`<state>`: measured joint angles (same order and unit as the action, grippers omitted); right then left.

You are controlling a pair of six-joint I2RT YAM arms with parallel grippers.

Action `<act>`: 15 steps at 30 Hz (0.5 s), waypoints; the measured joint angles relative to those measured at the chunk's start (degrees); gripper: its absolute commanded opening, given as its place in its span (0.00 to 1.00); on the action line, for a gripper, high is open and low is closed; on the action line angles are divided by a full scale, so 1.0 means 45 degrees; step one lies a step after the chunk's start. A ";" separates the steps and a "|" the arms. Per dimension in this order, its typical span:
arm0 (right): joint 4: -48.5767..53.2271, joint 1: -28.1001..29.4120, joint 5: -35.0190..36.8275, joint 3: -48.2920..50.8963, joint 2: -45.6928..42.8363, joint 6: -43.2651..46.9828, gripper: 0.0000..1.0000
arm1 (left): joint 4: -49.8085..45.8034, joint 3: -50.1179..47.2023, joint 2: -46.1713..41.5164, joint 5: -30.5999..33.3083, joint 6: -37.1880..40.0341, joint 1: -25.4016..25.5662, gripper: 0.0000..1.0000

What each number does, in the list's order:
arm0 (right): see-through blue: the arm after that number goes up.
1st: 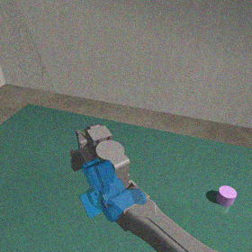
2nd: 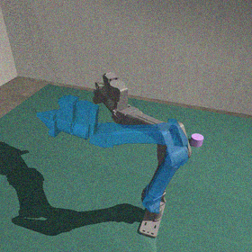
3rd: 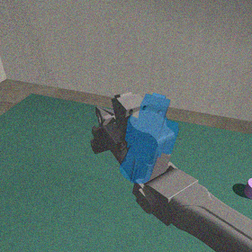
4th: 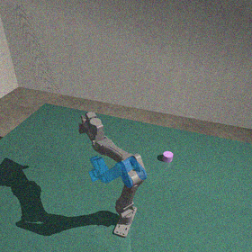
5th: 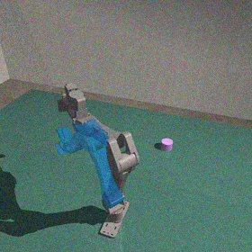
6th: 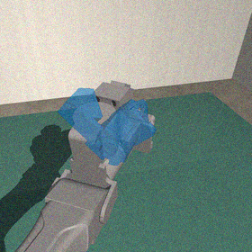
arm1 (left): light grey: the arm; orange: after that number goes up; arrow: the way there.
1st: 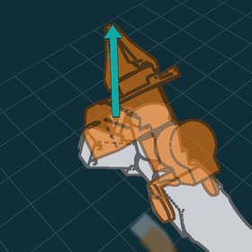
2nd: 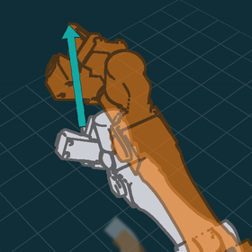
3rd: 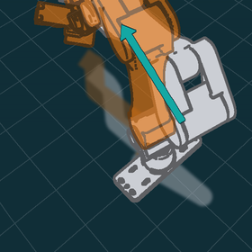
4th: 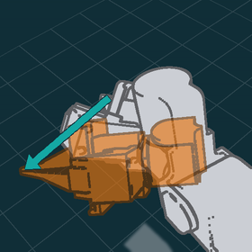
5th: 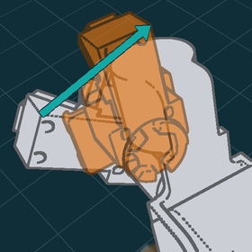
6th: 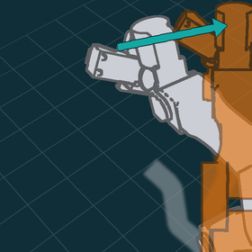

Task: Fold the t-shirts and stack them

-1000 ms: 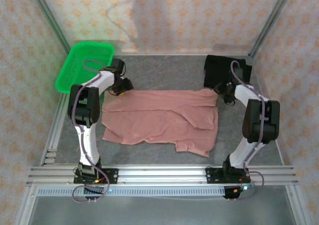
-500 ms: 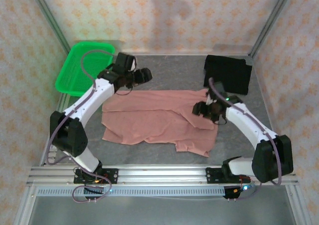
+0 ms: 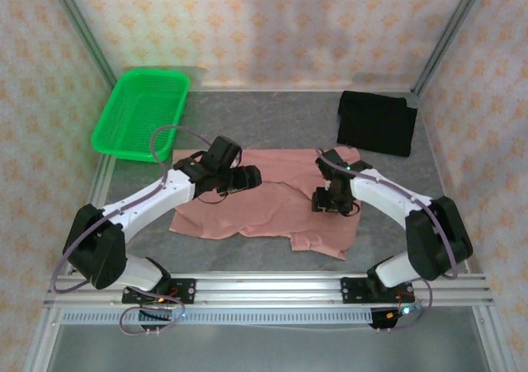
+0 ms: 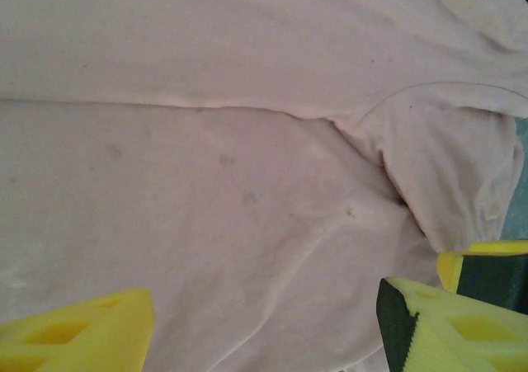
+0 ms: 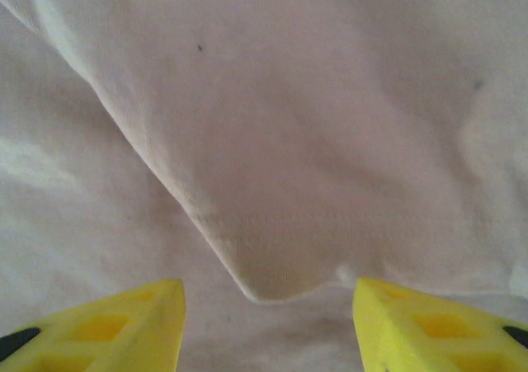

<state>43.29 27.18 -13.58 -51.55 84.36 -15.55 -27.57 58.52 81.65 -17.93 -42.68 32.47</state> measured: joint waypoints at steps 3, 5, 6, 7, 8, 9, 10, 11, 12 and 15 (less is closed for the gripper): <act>0.0000 0.0102 0.0335 -0.0525 0.0651 0.0291 0.49 | 0.0010 -0.0117 -0.0058 0.0170 -0.0180 0.0019 0.72; 0.0000 0.0146 0.0544 -0.0831 0.1030 0.0481 0.46 | 0.0024 -0.0117 -0.0078 0.0238 -0.0194 0.0019 0.72; 0.0000 0.0155 0.0675 -0.0976 0.1209 0.0568 0.45 | 0.0019 -0.0117 -0.0097 0.0321 -0.0204 0.0019 0.72; 0.0005 0.0170 0.0777 -0.1127 0.1404 0.0631 0.44 | 0.0024 -0.0117 -0.0117 0.0374 -0.0209 0.0019 0.71; 0.0005 0.0175 0.0835 -0.1248 0.1583 0.0709 0.43 | 0.0024 -0.0121 -0.0141 0.0423 -0.0219 0.0019 0.71; -0.0005 0.0175 0.0860 -0.1321 0.1700 0.0782 0.42 | 0.0024 -0.0126 -0.0151 0.0442 -0.0219 0.0019 0.71; 0.0000 0.0180 0.0889 -0.1384 0.1821 0.0850 0.41 | 0.0024 -0.0141 -0.0160 0.0471 -0.0223 0.0019 0.71; 0.0000 0.0180 0.0894 -0.1409 0.1880 0.0874 0.39 | 0.0034 -0.0160 -0.0165 0.0471 -0.0228 0.0019 0.71; 0.0005 0.0180 0.0913 -0.1428 0.1914 0.0913 0.37 | 0.0053 -0.0194 -0.0165 0.0486 -0.0223 0.0019 0.71; 0.0005 0.0180 0.1005 -0.1549 0.2118 0.1088 0.31 | 0.0053 -0.0277 -0.0165 0.0520 -0.0228 0.0019 0.70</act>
<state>43.31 27.99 -9.06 -58.52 93.89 -10.66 -27.33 57.28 80.90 -15.59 -43.70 32.56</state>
